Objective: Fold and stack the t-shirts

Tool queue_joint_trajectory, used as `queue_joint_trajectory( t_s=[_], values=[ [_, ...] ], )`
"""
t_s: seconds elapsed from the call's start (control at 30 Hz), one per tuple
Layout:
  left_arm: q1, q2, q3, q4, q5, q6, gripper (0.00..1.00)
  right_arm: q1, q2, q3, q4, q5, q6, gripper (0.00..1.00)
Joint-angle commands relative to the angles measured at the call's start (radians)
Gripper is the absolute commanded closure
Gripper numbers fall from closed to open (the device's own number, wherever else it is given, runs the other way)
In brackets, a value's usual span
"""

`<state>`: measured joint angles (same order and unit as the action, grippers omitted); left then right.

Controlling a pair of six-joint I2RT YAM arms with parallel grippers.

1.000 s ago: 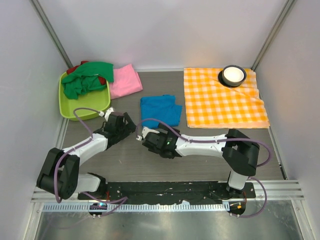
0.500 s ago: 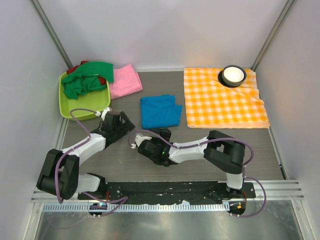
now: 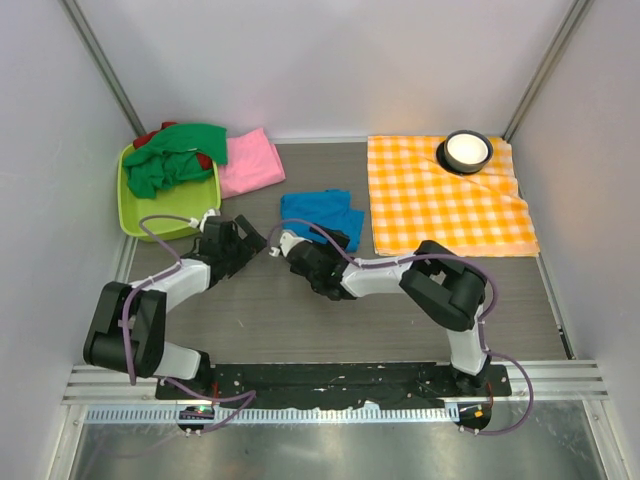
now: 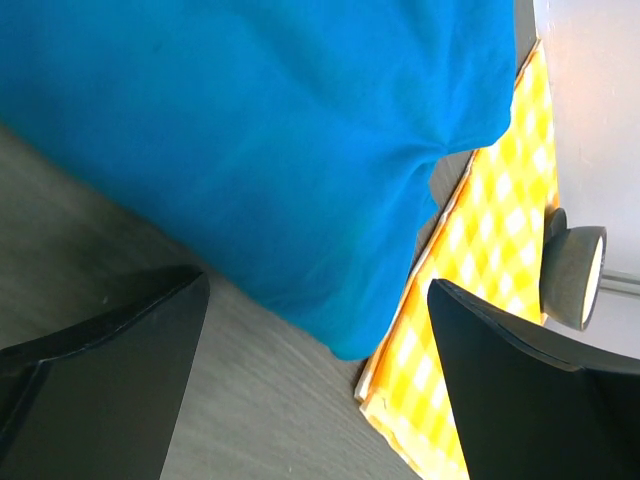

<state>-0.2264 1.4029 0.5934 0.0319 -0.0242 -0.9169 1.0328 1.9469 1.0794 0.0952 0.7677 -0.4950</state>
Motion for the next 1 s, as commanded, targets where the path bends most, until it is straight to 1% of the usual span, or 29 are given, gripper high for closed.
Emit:
queue_joint_trajectory(
  t_s=[0.0, 0.07, 0.17, 0.2, 0.23, 0.27, 0.3, 0.37, 0.4, 0.43, 0.47, 0.53, 0.67, 0.7, 0.83, 0.87, 0.9, 0.97],
  values=[
    [0.013, 0.050, 0.003, 0.008, 0.059, -0.014, 0.00, -0.022, 0.089, 0.027, -0.031, -0.119, 0.012, 0.02],
    [0.013, 0.059, -0.001, 0.016, 0.060, -0.011, 0.00, -0.022, 0.109, 0.042, -0.035, -0.126, 0.009, 0.03],
    [0.022, 0.073, -0.009, 0.031, 0.073, -0.008, 0.00, -0.027, 0.141, 0.074, -0.075, -0.151, 0.022, 0.13],
    [0.022, 0.077, -0.012, 0.039, 0.073, -0.008, 0.00, -0.033, 0.147, 0.083, -0.084, -0.160, 0.029, 0.22],
    [0.025, 0.083, -0.014, 0.042, 0.082, -0.008, 0.00, -0.034, 0.156, 0.099, -0.089, -0.175, 0.038, 0.30],
    [0.032, 0.090, -0.014, 0.045, 0.087, -0.010, 0.00, -0.036, 0.159, 0.105, -0.122, -0.180, 0.044, 0.39],
    [0.033, 0.099, -0.015, 0.046, 0.093, -0.011, 0.00, -0.036, 0.161, 0.109, -0.130, -0.182, 0.055, 0.53],
    [0.038, 0.103, -0.015, 0.054, 0.101, -0.013, 0.00, -0.036, 0.162, 0.111, -0.138, -0.186, 0.061, 0.64],
    [0.039, 0.107, -0.015, 0.054, 0.102, -0.013, 0.00, -0.037, 0.162, 0.113, -0.144, -0.183, 0.067, 0.74],
    [0.041, 0.104, -0.015, 0.056, 0.099, -0.013, 0.00, -0.039, 0.161, 0.114, -0.150, -0.182, 0.072, 0.81],
    [0.042, 0.102, -0.014, 0.054, 0.104, -0.013, 0.00, -0.037, 0.158, 0.113, -0.156, -0.177, 0.075, 0.85],
    [0.044, 0.096, -0.014, 0.051, 0.109, -0.008, 0.00, -0.037, 0.144, 0.106, -0.170, -0.168, 0.096, 0.99],
    [0.044, 0.067, -0.033, 0.069, 0.153, -0.029, 0.00, -0.036, 0.042, 0.071, -0.175, -0.169, 0.134, 0.99],
    [0.044, 0.062, -0.043, 0.106, 0.194, -0.042, 0.00, -0.036, 0.023, 0.064, -0.175, -0.173, 0.141, 0.99],
    [0.039, 0.013, -0.087, 0.163, 0.263, -0.135, 0.00, -0.036, -0.048, 0.054, -0.204, -0.166, 0.156, 0.99],
    [0.036, 0.001, -0.115, 0.189, 0.283, -0.157, 0.00, -0.036, -0.058, 0.057, -0.215, -0.165, 0.159, 0.99],
    [0.035, -0.002, -0.131, 0.273, 0.302, -0.178, 0.00, -0.036, -0.084, 0.059, -0.218, -0.171, 0.162, 0.99],
    [0.035, 0.002, -0.168, 0.342, 0.366, -0.239, 0.00, -0.036, -0.106, 0.068, -0.233, -0.177, 0.165, 0.99]
  ],
)
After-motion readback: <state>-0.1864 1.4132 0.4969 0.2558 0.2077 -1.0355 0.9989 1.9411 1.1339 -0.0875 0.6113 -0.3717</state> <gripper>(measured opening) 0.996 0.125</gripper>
